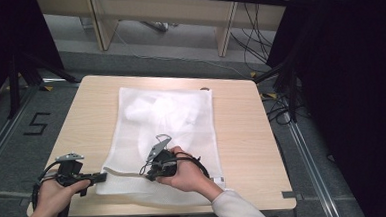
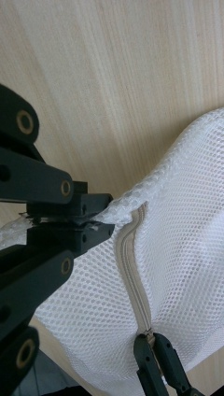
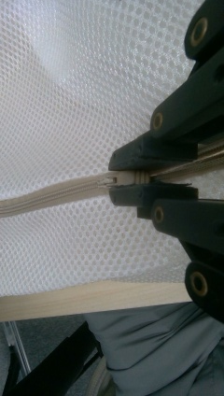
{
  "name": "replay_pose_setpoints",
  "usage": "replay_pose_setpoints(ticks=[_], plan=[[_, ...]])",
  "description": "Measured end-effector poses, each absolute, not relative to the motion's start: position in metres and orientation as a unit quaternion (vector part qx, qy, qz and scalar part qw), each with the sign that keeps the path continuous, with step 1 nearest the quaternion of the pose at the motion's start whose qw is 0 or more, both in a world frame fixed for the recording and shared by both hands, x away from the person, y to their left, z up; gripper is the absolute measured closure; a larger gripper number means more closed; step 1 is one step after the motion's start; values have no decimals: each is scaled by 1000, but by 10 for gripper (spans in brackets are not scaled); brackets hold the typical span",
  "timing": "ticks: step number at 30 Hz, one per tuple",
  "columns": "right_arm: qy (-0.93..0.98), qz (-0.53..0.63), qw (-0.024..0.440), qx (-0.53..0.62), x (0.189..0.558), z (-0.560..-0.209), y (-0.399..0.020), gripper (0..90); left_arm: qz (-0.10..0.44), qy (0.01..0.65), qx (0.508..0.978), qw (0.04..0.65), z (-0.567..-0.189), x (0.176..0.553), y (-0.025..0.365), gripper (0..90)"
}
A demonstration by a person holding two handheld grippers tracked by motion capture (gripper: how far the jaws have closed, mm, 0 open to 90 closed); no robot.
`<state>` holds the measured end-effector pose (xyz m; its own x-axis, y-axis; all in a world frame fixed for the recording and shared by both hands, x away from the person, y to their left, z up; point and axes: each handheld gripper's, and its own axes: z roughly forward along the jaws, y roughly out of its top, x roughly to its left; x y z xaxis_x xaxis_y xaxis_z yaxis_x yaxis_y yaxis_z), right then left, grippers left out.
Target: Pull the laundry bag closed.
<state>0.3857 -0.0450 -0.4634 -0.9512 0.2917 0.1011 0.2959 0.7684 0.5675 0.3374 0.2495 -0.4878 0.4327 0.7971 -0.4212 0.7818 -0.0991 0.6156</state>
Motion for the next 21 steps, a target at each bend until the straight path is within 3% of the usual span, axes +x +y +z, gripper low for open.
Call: replay_pose_setpoints(ticks=[21], plan=[[-940,-301,4,-159,386,-460,-57,827,13,535,740,408,-489,337,249,861]])
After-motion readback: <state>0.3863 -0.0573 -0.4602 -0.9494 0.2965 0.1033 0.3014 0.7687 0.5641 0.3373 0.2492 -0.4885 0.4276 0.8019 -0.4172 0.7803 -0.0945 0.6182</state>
